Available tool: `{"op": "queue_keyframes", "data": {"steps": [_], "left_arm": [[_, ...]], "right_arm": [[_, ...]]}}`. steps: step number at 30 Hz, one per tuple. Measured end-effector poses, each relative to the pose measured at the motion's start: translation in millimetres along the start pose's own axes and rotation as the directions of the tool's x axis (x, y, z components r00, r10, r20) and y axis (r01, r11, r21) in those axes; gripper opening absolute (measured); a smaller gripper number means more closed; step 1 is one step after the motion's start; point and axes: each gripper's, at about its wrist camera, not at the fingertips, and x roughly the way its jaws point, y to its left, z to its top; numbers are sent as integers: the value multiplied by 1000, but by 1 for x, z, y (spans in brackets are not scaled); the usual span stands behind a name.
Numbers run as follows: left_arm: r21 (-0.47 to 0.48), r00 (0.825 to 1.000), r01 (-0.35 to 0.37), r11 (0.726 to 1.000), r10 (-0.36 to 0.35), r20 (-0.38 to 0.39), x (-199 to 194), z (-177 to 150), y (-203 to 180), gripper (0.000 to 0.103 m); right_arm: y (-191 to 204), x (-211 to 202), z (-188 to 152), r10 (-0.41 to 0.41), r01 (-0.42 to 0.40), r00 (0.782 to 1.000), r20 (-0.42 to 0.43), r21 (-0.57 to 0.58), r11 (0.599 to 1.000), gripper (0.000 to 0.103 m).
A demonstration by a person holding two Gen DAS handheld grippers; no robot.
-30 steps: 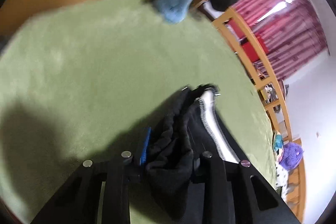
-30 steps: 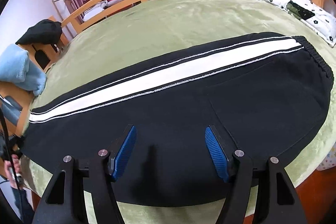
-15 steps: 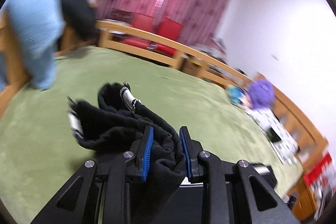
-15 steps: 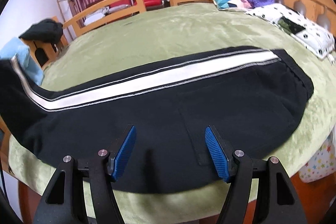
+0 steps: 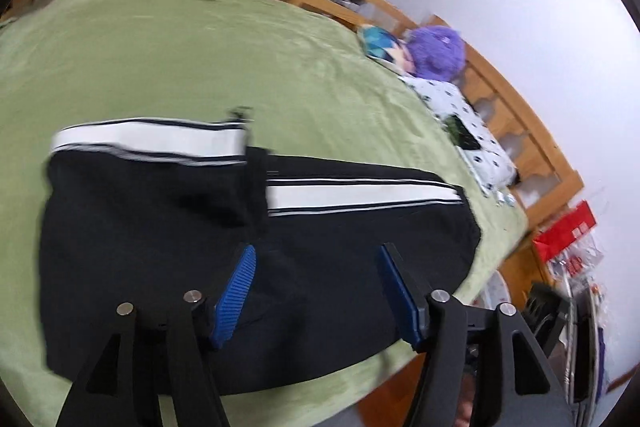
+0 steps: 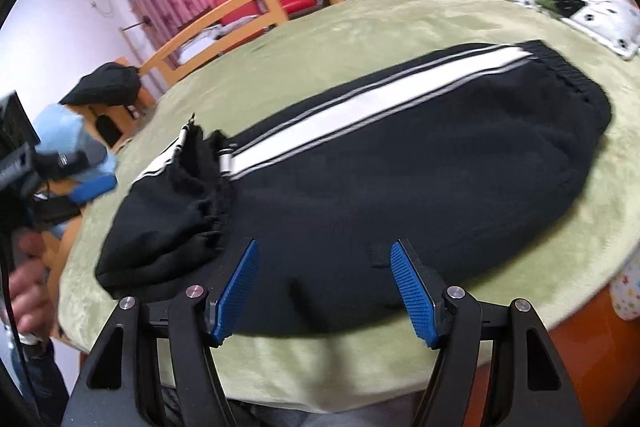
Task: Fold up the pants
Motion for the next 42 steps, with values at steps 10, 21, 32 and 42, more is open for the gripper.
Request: {"op": "queue_keyframes", "data": {"steps": [10, 21, 32, 42], "left_arm": [[-194, 978, -197, 961, 206, 28, -61, -33, 111, 66], [-321, 979, -166, 932, 194, 58, -91, -59, 181, 67], [-289, 993, -109, 951, 119, 17, -65, -60, 177, 68], [-281, 990, -130, 951, 139, 11, -57, -52, 169, 68]], "right_arm": [[89, 96, 23, 211, -221, 971, -116, -78, 972, 68], [96, 94, 26, 339, -338, 939, -56, 41, 940, 18], [70, 81, -19, 144, -149, 975, -168, -19, 989, 43], [72, 88, 67, 224, -226, 974, -38, -43, 973, 75]]}}
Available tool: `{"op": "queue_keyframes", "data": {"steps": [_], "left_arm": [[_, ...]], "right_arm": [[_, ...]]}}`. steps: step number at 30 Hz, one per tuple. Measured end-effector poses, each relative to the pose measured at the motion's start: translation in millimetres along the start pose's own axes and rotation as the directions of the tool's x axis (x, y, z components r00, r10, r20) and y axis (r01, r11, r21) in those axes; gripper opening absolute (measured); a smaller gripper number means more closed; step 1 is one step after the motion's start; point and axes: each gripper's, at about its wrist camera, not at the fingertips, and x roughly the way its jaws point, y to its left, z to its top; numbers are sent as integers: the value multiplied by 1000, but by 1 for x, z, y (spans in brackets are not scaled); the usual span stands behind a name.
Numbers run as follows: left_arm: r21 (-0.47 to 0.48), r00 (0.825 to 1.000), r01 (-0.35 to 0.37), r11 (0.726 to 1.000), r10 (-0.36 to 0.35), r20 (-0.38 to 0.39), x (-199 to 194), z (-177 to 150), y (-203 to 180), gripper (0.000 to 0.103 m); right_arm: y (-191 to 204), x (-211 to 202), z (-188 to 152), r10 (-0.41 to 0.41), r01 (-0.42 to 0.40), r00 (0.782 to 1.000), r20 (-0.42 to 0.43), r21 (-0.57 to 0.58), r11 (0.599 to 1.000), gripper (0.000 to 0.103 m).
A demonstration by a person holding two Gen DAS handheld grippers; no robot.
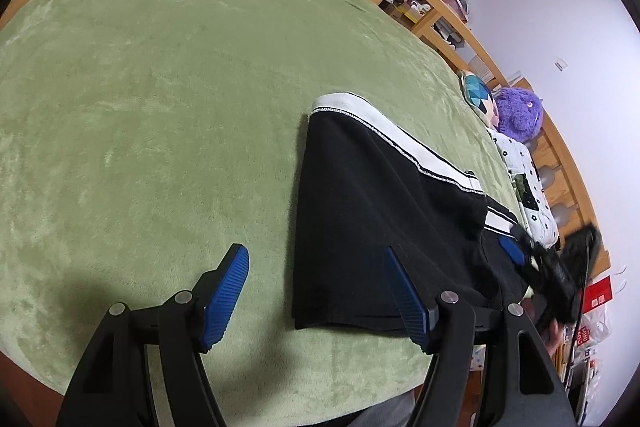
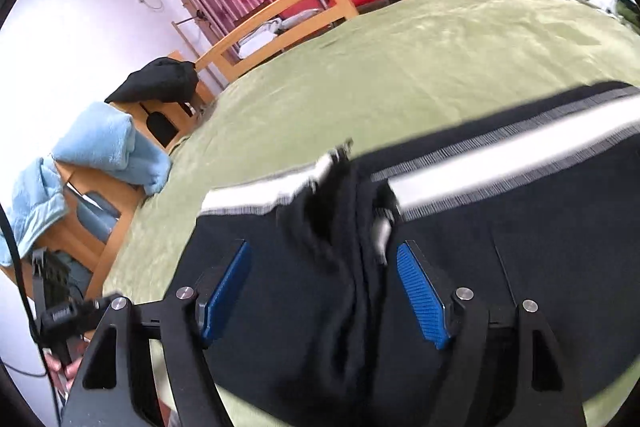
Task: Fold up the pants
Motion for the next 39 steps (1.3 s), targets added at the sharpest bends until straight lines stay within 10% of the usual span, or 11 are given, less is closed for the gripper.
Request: {"op": "queue_keyframes", "data": {"steps": [6, 8, 9, 14, 19, 24, 32, 36, 39], "left_arm": [[10, 1000, -15, 1000, 16, -22, 11, 5, -6, 68], [11, 999, -21, 1000, 21, -26, 13, 7, -6, 68], [10, 999, -23, 1000, 24, -27, 14, 7, -6, 68], [12, 999, -18, 1000, 18, -30, 17, 10, -8, 68], [20, 999, -4, 1000, 5, -36, 21, 10, -10, 68], [18, 999, 12, 1000, -11, -38, 18, 4, -6, 68], [11, 999, 28, 1000, -28, -43, 13, -6, -5, 68], [6, 999, 35, 999, -35, -41, 9, -10, -6, 68], [7, 999, 30, 1000, -30, -32, 2, -12, -6, 68]], "right_arm": [[-11, 78, 26, 7, 6, 980, -196, 65, 998, 70], [-11, 87, 29, -15, 28, 982, -188, 64, 998, 18], [-10, 86, 33, -11, 19, 984, -178, 48, 999, 11], [-26, 61, 51, 49, -43, 997, -58, 99, 994, 11], [-45, 96, 29, 6, 27, 965, -261, 125, 992, 30], [-28, 28, 10, -73, 81, 992, -103, 80, 993, 63], [8, -17, -42, -38, 38, 994, -105, -2, 999, 61], [24, 0, -56, -123, 107, 983, -137, -121, 987, 22], [24, -18, -52, -74, 62, 994, -86, -129, 990, 19]]}}
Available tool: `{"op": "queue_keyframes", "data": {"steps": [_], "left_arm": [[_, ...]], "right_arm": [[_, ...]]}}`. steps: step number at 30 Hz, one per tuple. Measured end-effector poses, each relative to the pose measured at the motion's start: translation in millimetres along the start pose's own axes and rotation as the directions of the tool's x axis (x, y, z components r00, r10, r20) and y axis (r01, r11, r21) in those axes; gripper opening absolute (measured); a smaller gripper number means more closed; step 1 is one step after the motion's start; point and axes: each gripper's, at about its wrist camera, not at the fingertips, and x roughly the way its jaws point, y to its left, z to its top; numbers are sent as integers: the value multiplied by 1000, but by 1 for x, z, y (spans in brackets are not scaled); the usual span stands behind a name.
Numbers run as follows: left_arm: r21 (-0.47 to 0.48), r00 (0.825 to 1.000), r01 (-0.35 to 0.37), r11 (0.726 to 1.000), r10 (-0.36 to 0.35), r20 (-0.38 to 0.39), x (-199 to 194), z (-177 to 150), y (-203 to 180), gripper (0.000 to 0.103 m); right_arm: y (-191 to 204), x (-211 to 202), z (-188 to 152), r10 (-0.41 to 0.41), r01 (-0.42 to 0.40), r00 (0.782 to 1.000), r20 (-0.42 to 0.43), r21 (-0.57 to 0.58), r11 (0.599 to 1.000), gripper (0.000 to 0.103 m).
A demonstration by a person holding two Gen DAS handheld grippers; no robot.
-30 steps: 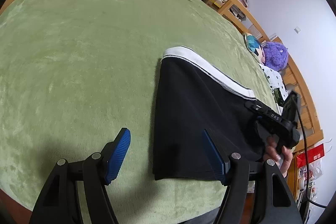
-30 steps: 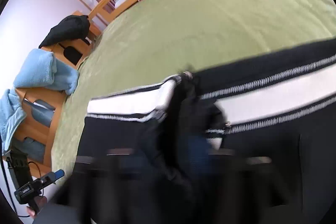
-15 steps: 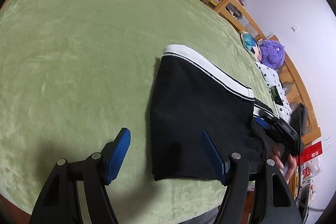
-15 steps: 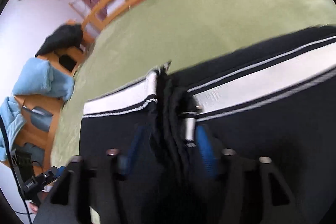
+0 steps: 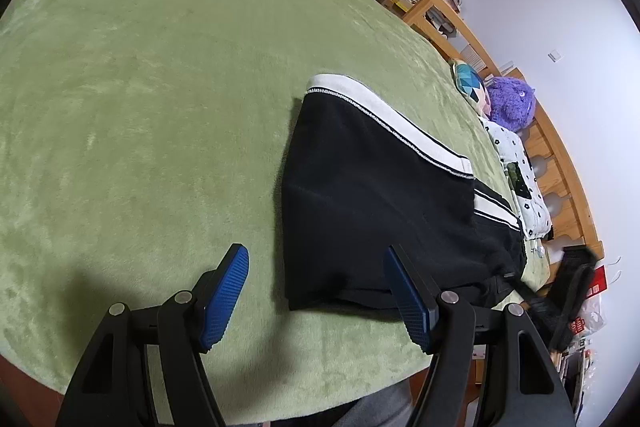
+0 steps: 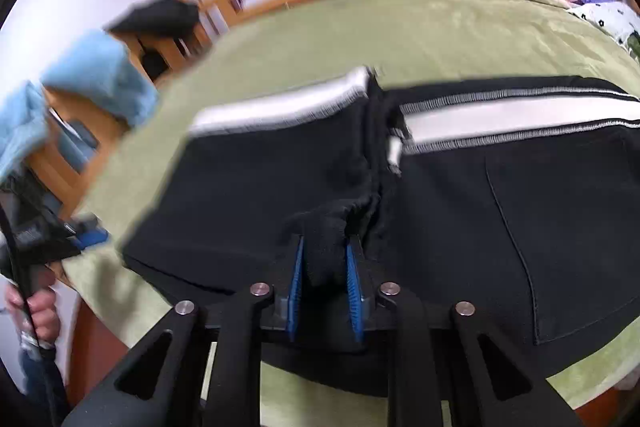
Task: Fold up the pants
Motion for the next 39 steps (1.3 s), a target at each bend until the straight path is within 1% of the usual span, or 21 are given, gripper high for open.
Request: {"op": "queue_keyframes", "data": {"steps": [1, 3, 6, 7, 9, 11, 14, 15, 16, 18, 23, 26, 27, 29, 30, 31, 33, 34, 36, 37, 39], "left_arm": [[4, 1000, 0, 1000, 0, 8, -4, -1, 0, 68], [6, 1000, 3, 1000, -3, 28, -11, -5, 1, 69], [-2, 999, 9, 1000, -9, 36, -14, -6, 3, 70], [-5, 999, 10, 1000, -9, 35, -14, -6, 5, 70], [-8, 999, 10, 1000, -10, 31, -13, -6, 6, 70], [-7, 1000, 6, 1000, -6, 25, -11, -6, 7, 70], [-9, 1000, 1, 1000, -1, 25, -11, -5, 9, 70], [-12, 1000, 3, 1000, -3, 25, -10, -5, 8, 70], [-15, 1000, 4, 1000, -4, 24, -9, -4, 8, 70], [-17, 1000, 2, 1000, -2, 22, -5, -3, 6, 70], [-16, 1000, -5, 1000, 5, 10, 2, 3, 5, 70], [-3, 1000, -8, 1000, 8, 15, 3, 7, 0, 70], [6, 1000, -6, 1000, 6, 16, 3, 9, -2, 70], [24, 1000, -4, 1000, 4, 16, 6, 12, -5, 70], [29, 1000, -4, 1000, 3, 16, 7, 13, -7, 70], [33, 1000, -1, 999, 1, 15, 8, 13, -7, 70], [37, 1000, 4, 999, -4, 11, 12, 13, -7, 70], [33, 1000, 13, 999, -13, 3, 16, 12, -7, 70], [24, 998, 46, 999, -45, -31, 26, 9, -8, 70], [21, 996, 60, 998, -59, -60, 34, 6, -9, 70], [15, 994, 47, 999, -45, -100, 48, -1, -10, 70]], "right_arm": [[-6, -16, 3, 83, -85, 996, 44, 50, 995, 19], [-11, -35, 4, 151, -159, 985, 85, 91, 983, 19], [-10, -33, -9, 125, -127, 992, 36, 70, 989, 21], [-9, -21, -15, 92, -91, 996, -13, 66, 994, 21], [-16, 3, -30, 47, -38, 993, -109, 86, 996, 22], [-21, 7, -33, 61, -49, 991, -116, 101, 994, 25], [-21, -4, -18, 114, -105, 987, -115, 89, 991, 41], [-20, -10, -13, 110, -103, 990, -89, 81, 991, 55], [-20, -19, -3, 95, -93, 995, -29, 68, 993, 68], [-21, -22, 15, 90, -91, 995, 34, 53, 994, 72], [-30, 22, 66, 50, -53, 998, 32, 76, 996, 72], [-47, 61, 85, 57, -51, 998, -40, 151, 987, 72], [-51, 77, 88, 58, -43, 995, -86, 166, 985, 67], [-54, 97, 89, 78, -55, 988, -137, 166, 985, 25], [-53, 103, 91, 107, -82, 981, -161, 153, 985, 16], [-54, 98, 93, 109, -90, 984, -138, 141, 986, 16], [-61, 79, 99, 142, -137, 990, -24, 143, 980, 16], [-68, 75, 101, 155, -151, 988, -14, 167, 974, 16], [-74, 85, 100, 133, -124, 990, -38, 185, 975, 17], [-74, 96, 96, 107, -92, 992, -72, 183, 979, 20], [-71, 111, 89, 69, -43, 986, -151, 167, 985, 24]]}}
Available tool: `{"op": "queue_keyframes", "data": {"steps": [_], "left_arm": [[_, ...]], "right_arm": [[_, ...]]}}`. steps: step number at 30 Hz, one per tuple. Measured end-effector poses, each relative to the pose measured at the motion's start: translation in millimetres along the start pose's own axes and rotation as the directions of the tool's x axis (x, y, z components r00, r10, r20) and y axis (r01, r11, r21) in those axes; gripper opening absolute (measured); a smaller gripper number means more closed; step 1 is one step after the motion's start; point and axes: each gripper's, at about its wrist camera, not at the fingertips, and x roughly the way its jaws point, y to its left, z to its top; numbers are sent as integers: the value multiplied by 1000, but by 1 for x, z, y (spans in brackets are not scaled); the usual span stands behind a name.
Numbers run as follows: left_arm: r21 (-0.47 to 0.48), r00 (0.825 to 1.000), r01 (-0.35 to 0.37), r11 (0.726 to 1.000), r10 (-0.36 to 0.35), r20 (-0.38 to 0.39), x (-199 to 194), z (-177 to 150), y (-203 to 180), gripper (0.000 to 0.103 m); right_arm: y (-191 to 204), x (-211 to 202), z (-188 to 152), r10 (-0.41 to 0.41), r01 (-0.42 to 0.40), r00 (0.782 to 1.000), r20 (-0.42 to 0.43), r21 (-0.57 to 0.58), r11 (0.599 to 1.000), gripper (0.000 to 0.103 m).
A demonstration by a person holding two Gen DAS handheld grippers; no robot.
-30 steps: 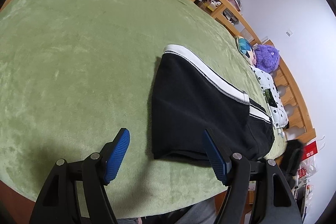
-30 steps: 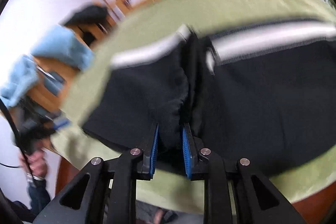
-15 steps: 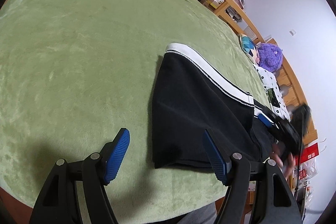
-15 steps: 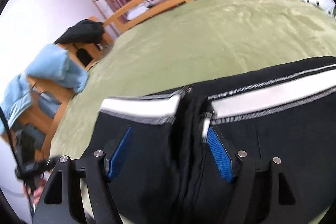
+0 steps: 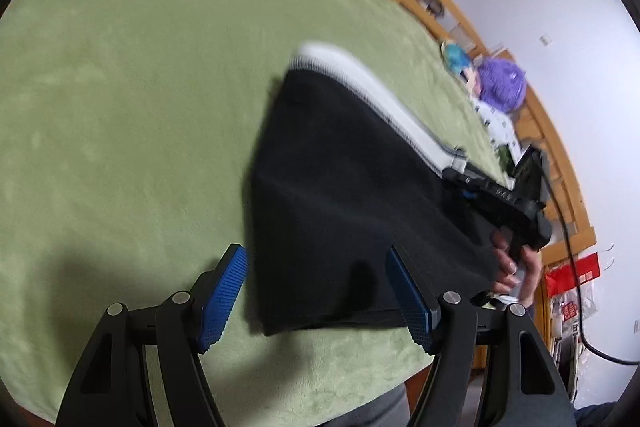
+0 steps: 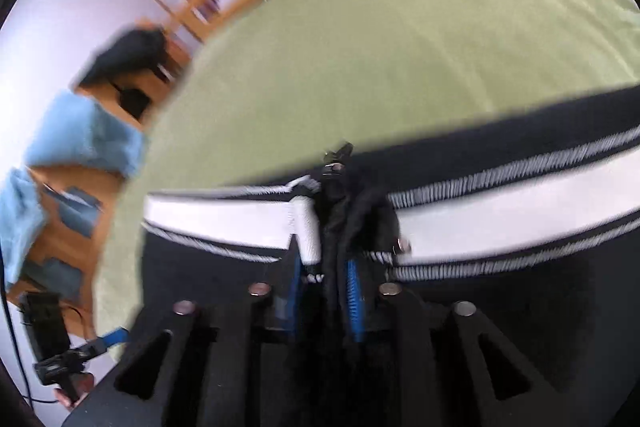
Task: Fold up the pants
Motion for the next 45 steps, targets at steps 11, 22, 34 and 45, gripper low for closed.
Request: {"op": "queue_keyframes", "data": {"steps": [11, 22, 34, 45], "left_arm": [[21, 1000, 17, 1000, -16, -26, 2, -20, 0, 70], [42, 999, -20, 999, 18, 49, -5, 22, 1, 71], [9, 998, -64, 998, 64, 23, 50, 47, 9, 69], [-3, 994, -110, 994, 110, 18, 63, 60, 0, 55]], "right_arm": [[26, -92, -80, 40, -26, 991, 129, -102, 994, 58], [14, -108, -132, -70, 84, 989, 128, -107, 991, 64], [-175, -223, -164, -430, 281, 868, 249, 466, 839, 65], [-213, -192, -136, -304, 90, 893, 332, 530, 843, 67]]}}
